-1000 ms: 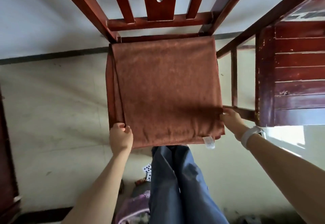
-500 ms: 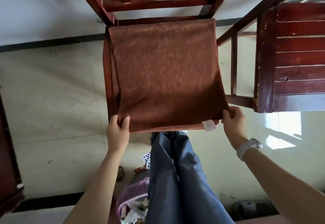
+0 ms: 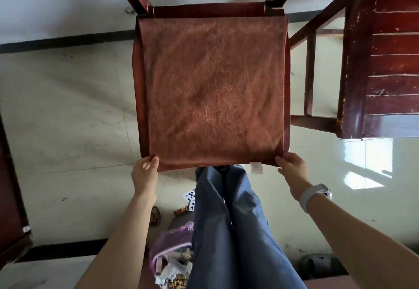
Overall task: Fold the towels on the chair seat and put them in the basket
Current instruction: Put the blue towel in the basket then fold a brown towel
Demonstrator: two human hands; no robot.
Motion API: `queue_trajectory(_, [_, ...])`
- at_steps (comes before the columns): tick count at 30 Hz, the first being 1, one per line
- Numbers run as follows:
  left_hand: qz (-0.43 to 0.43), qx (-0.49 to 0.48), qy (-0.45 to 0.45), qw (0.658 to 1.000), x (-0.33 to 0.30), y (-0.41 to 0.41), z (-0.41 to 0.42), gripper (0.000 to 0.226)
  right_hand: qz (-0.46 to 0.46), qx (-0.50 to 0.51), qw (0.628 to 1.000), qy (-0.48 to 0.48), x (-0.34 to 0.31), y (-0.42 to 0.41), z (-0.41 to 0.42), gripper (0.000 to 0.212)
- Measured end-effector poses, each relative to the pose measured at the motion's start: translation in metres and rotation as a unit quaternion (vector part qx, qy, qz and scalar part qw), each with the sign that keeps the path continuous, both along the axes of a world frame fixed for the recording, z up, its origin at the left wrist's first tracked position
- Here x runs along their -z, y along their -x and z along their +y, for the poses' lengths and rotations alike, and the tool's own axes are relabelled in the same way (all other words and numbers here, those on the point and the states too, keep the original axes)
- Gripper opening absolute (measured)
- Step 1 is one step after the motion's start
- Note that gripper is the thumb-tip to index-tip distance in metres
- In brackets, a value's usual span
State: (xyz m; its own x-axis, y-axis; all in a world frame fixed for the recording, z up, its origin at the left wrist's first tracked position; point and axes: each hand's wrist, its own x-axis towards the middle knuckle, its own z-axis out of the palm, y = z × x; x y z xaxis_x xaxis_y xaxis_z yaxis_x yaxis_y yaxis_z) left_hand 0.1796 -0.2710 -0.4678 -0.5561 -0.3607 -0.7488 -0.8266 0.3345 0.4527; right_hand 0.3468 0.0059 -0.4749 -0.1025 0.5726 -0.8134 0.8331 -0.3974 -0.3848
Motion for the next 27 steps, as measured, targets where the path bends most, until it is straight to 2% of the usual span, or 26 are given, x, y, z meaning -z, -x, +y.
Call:
queue_trajectory(7, [-0.032, -0.059, -0.054, 0.996, -0.004, -0.002, -0.010, 0.010, 0.000, -0.027, 1.000, -0.012, 0.000, 0.003, 0.001, 0.007])
queue_trajectory(9, [-0.025, -0.073, -0.054, 0.996, -0.008, -0.001, -0.010, 0.011, -0.002, -0.037, 0.999, -0.024, -0.002, 0.004, 0.001, 0.005])
queue_trajectory(11, [-0.004, -0.082, -0.046, 0.996, -0.017, 0.000, -0.008, 0.009, 0.000, -0.035, 0.998, -0.043, -0.008, 0.005, 0.001, 0.017])
queue_trajectory(13, [0.021, -0.085, -0.046, 0.995, -0.029, 0.003, -0.006, 0.008, 0.014, -0.022, 0.998, -0.053, -0.019, 0.006, 0.002, 0.014])
queue_trajectory(17, [0.069, -0.073, -0.047, 0.994, -0.065, 0.013, 0.000, 0.015, 0.060, 0.021, 0.996, -0.061, -0.056, 0.013, 0.009, 0.012])
queue_trajectory(23, [0.131, -0.080, -0.054, 0.987, -0.136, 0.046, 0.029, 0.031, 0.117, 0.068, 0.988, -0.076, -0.125, 0.050, 0.032, 0.026])
queue_trajectory(27, [0.130, -0.138, -0.095, 0.977, -0.189, 0.078, 0.052, 0.037, 0.155, 0.091, 0.976, -0.123, -0.183, 0.084, 0.053, 0.009])
